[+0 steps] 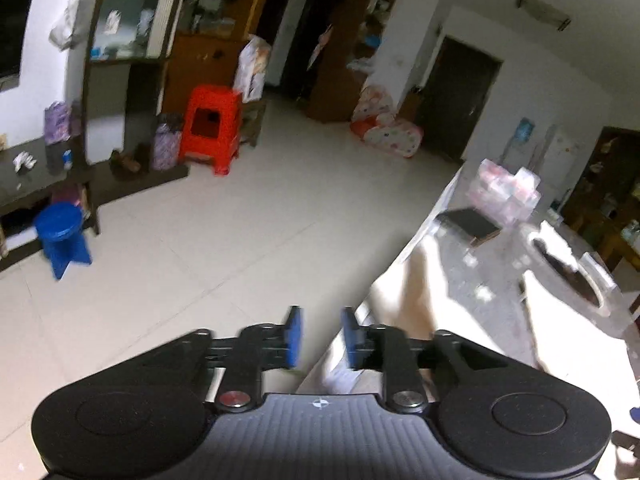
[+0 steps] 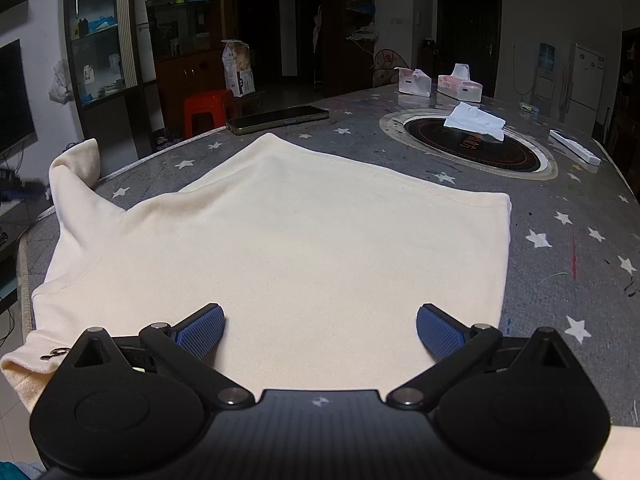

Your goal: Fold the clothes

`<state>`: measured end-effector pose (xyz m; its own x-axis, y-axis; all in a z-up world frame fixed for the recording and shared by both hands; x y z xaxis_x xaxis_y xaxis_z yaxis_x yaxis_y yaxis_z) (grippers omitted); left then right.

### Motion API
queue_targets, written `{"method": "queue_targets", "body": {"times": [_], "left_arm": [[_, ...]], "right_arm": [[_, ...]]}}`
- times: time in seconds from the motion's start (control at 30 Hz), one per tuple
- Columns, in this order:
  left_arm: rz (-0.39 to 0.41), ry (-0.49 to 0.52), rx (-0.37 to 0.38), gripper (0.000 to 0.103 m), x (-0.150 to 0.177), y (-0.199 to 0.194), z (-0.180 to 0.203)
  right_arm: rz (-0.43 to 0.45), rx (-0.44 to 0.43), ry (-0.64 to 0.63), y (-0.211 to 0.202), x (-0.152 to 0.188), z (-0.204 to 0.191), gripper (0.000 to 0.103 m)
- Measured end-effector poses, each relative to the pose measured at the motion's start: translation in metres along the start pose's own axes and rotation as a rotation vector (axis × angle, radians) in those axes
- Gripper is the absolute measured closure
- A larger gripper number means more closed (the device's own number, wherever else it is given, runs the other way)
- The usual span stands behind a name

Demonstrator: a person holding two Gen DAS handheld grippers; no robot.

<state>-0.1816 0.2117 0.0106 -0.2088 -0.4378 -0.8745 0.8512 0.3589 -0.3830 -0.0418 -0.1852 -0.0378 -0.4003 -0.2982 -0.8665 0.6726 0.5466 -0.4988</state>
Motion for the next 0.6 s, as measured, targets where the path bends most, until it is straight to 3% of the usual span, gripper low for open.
{"method": "queue_targets", "body": {"times": [0.03, 0.1, 0.17, 0.27, 0.3, 0.33, 0.37, 0.4, 0.47, 0.6], "left_arm": [[0.015, 0.002, 0.016, 0.050, -0.006, 0.002, 0.007], [0.023, 0.017, 0.054, 0.047, -0.017, 0.014, 0.023], [-0.012, 0.055, 0.084, 0.035, -0.020, 0.032, 0.043], [-0.084, 0.118, 0.082, 0.035, -0.015, 0.058, 0.061], [-0.114, 0.133, 0.075, 0.038, -0.012, 0.067, 0.065], [-0.126, 0.124, 0.082, 0.057, -0.011, 0.071, 0.065], [-0.135, 0.113, 0.092, 0.085, -0.011, 0.073, 0.065], [-0.145, 0.101, 0.101, 0.092, -0.011, 0.076, 0.064], [-0.163, 0.077, 0.119, 0.096, -0.010, 0.082, 0.064], [0.062, -0.002, 0.227, 0.096, -0.038, 0.039, 0.050]], "right_arm": [[0.000, 0.000, 0.000, 0.000, 0.000, 0.000, 0.000], [0.000, 0.000, 0.000, 0.000, 0.000, 0.000, 0.000], [0.000, 0.000, 0.000, 0.000, 0.000, 0.000, 0.000], [0.000, 0.000, 0.000, 0.000, 0.000, 0.000, 0.000], [0.000, 0.000, 0.001, 0.000, 0.000, -0.001, 0.000], [0.000, 0.000, 0.001, 0.000, 0.000, -0.001, 0.000], [0.000, 0.000, 0.001, 0.000, 0.000, -0.001, 0.000], [0.000, 0.000, 0.001, 0.000, 0.000, -0.001, 0.000], [0.000, 0.000, 0.001, 0.000, 0.000, -0.001, 0.000], [0.000, 0.000, 0.001, 0.000, 0.000, 0.000, 0.000]]}}
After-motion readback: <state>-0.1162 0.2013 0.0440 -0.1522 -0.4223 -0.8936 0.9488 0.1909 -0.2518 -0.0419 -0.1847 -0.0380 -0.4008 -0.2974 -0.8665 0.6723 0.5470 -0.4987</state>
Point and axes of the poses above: each gripper's, at about its wrist camera, not at the fingertips, and y roughly the way its jaws point, z to its right, x to its underside, the point moved 6 cm from there along y, roughly the way its jaws point, and after that the axes turned 10 degrees about z, right-handed, at the moved point
